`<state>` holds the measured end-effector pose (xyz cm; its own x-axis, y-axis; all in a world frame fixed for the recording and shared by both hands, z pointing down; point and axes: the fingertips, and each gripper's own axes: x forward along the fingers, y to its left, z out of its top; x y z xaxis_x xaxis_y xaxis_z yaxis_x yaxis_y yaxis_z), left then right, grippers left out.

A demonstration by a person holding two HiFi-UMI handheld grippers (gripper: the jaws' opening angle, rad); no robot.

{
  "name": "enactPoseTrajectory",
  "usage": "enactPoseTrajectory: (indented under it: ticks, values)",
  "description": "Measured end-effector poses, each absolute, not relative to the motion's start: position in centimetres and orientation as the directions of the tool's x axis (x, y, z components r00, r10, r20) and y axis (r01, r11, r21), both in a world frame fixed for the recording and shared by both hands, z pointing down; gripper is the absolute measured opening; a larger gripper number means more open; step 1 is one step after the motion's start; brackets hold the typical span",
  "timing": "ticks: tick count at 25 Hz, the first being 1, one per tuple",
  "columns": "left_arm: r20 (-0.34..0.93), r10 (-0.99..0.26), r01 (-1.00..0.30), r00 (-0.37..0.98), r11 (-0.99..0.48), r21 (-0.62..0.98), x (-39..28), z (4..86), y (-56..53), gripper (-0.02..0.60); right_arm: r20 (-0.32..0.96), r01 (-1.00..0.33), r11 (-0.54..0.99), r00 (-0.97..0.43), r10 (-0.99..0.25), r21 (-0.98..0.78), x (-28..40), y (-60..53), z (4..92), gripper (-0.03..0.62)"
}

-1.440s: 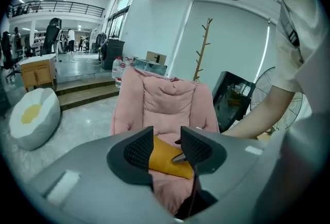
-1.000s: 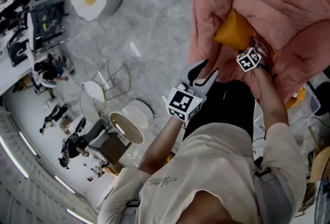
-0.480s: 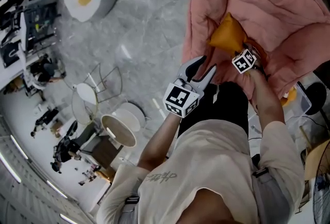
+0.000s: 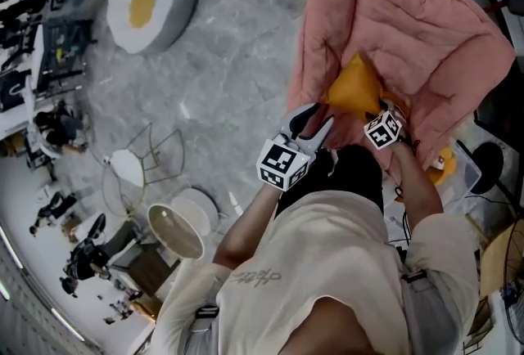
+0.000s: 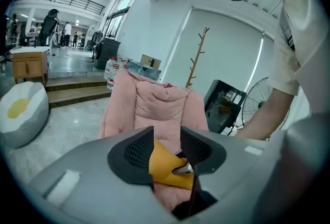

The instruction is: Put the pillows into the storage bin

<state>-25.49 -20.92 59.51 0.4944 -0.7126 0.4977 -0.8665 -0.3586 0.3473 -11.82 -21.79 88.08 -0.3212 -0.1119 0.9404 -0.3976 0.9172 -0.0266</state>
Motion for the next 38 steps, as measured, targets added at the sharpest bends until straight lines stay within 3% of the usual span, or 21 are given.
enactPoseTrajectory:
  ticks: [16, 27, 38]
  values:
    - [0.443, -0.68, -0.811, 0.585, -0.502, 0.302, -27.5, 57.4, -11.6, 0.178, 0.89, -0.651, 0.758, -0.32, -0.325, 0.043, -10.3, -10.1, 76.9, 0.253]
    - [0.427, -0.548, -0.688, 0.719, -0.647, 0.329, -24.4, 58.7, -6.9, 0.178, 0.892, -0.8, 0.587, -0.168, -0.421, 0.126, -3.7, 0.7, 73.8, 0.252]
    - [0.414, -0.392, -0.534, 0.821, -0.784, 0.316, -14.4, 59.8, -5.2, 0.178, 0.916, -0.95, 0.277, 0.022, -0.401, 0.143, 9.8, 9.7, 74.2, 0.25]
